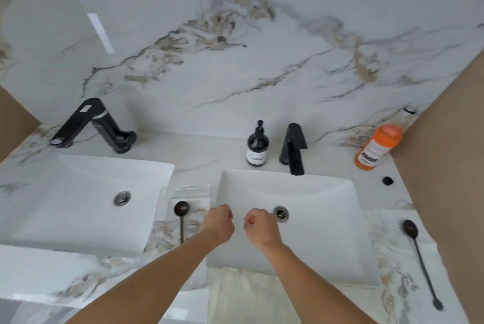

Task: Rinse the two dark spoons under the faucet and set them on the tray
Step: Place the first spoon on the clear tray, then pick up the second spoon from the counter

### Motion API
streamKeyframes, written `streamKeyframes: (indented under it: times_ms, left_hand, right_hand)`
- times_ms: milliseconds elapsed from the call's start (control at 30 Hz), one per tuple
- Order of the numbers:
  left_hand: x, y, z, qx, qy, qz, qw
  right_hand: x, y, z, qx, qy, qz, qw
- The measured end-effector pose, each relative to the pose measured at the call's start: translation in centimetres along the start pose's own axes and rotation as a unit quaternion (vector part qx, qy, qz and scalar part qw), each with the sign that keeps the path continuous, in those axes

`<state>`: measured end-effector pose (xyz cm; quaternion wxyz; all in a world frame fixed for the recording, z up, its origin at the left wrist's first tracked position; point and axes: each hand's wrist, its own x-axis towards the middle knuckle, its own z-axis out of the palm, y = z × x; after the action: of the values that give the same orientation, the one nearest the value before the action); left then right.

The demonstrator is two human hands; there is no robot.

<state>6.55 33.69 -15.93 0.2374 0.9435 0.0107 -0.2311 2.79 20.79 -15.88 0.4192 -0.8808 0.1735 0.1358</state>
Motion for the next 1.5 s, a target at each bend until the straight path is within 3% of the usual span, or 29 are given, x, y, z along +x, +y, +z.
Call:
streamKeyframes:
  times_ms: [300, 533, 733, 867, 1300, 1500]
  left_hand:
    - [-0.2, 15.9, 12.1, 0.152, -0.128, 0.09, 0.976]
    - [-2.4, 28.1, 21.4, 0.116, -0.178, 0.164, 0.963]
    - [-2.8, 33.8, 26.8, 0.098, -0.203, 0.206, 0.952]
    - [-2.5, 35.3, 28.7, 0.073, -0.208, 0.178, 0.959]
    - [-2.0, 36.0, 30.0, -0.133, -0.273, -0.031, 0.952]
    - [-2.3, 35.2, 29.1, -0.17, -0.305, -0.025, 0.937]
  right_hand:
    - [-1.6, 16.3, -15.8, -0.076, 0.071, 0.104, 0.989]
    - [-4.4, 26.4, -24.8, -0.083, 0.133, 0.213, 0.964]
    - [-5.1, 31.4, -26.8, -0.082, 0.144, 0.244, 0.956]
    - [-5.1, 33.4, -26.2, -0.082, 0.139, 0.252, 0.954]
    - [-4.2, 34.1, -24.7, -0.049, 0.145, 0.234, 0.96]
    - [-4.4, 33.2, -24.2, 0.048, 0.167, 0.237, 0.956]
